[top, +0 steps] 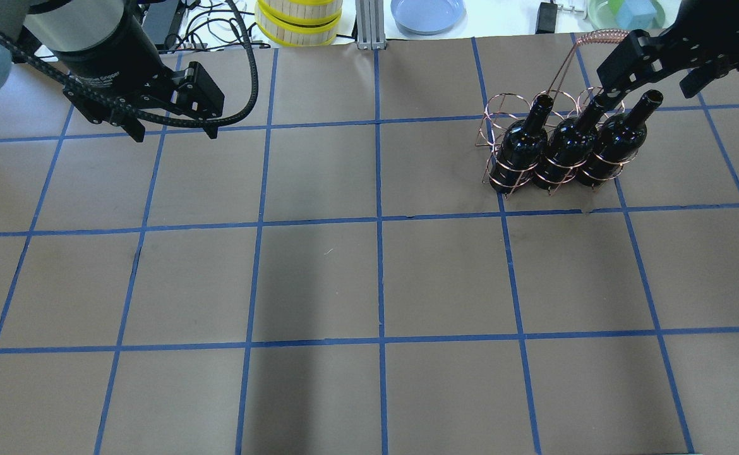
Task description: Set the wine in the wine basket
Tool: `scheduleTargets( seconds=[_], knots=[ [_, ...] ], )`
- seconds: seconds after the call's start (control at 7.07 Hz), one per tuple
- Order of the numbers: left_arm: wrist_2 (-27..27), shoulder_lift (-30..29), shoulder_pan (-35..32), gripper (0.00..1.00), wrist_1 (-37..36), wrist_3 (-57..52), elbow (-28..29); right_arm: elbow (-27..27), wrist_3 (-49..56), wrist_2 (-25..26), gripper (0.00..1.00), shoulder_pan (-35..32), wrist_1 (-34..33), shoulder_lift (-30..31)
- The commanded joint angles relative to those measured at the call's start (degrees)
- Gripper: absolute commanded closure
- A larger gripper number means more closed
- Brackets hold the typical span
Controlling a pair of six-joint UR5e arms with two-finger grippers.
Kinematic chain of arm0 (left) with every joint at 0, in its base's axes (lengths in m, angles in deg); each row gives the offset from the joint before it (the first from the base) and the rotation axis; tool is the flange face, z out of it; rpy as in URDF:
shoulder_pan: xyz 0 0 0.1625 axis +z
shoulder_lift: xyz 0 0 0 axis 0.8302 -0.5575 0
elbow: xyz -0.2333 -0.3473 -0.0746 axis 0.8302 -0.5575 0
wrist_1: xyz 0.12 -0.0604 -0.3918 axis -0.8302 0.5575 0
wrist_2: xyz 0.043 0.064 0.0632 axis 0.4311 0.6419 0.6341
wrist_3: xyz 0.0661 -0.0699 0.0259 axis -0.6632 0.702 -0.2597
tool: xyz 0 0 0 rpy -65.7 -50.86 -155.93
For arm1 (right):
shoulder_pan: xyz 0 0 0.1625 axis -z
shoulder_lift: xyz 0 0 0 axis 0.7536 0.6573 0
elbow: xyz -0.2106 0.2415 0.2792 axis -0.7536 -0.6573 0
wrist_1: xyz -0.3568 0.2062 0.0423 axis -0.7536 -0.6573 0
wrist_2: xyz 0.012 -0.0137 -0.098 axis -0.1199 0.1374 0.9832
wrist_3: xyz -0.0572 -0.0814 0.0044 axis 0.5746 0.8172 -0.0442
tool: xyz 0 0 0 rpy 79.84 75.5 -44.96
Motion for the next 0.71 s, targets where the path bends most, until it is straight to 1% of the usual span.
scheduleTargets(
  seconds=[0.0,0.14,0.57],
  knots=[
    [0.0,0.0,0.0,0.0,0.0,0.0,0.0,-0.6,-12.5,1.1,0.0,-8.3,-0.3,-2.3],
    [0.1,0.0,0.0,0.0,0.0,0.0,0.0,-0.6,-16.9,3.0,0.0,-12.5,-1.0,-3.9],
    [0.2,0.2,0.1,0.0,-0.1,0.1,0.0,-0.7,-16.6,3.6,0.0,-12.3,-1.4,-4.8]
  ],
)
